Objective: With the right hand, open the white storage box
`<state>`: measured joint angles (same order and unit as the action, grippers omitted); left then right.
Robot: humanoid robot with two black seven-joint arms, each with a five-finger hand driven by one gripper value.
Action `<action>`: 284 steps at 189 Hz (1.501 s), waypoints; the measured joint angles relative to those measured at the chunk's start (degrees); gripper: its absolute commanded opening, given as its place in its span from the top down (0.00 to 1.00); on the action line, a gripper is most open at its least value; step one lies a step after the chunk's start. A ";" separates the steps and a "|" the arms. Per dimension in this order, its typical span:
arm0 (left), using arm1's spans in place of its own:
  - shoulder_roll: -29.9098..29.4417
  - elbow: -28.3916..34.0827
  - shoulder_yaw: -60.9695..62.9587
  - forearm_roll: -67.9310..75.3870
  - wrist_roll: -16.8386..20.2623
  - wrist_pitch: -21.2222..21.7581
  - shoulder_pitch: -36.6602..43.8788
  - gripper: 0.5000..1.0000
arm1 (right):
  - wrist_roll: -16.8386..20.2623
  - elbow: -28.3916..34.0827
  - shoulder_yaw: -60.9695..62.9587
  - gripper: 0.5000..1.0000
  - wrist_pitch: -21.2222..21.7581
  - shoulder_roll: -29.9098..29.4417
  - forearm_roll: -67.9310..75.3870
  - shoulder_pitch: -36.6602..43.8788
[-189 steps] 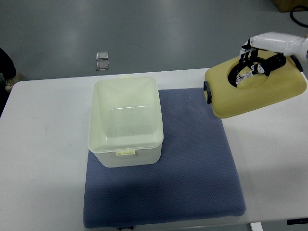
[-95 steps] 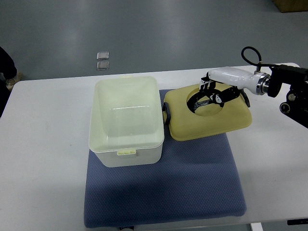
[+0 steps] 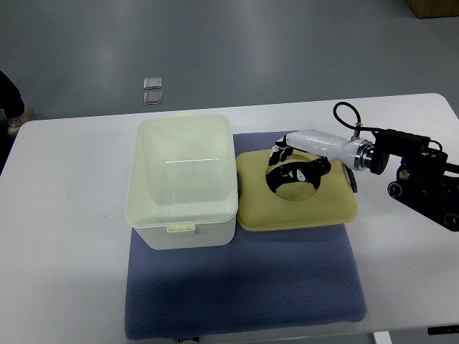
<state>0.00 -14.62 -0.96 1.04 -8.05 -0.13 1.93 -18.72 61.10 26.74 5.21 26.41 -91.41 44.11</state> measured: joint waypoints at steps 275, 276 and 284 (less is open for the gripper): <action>0.00 -0.21 -0.08 0.02 -0.03 -0.05 0.00 0.00 | 3.25 -13.78 15.08 0.12 0.79 -14.65 99.04 3.58; 0.00 -0.20 -0.08 0.02 -0.03 -0.05 0.00 0.00 | 3.25 -13.90 15.15 0.12 0.79 -14.73 99.03 3.53; 0.00 -0.17 -0.09 0.02 -0.03 -0.05 0.00 0.00 | 3.25 -14.82 15.61 0.12 0.79 -15.21 98.99 3.05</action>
<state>0.00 -14.79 -1.06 1.06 -8.08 -0.18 1.93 -15.47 46.28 42.36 6.00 11.20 7.59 47.15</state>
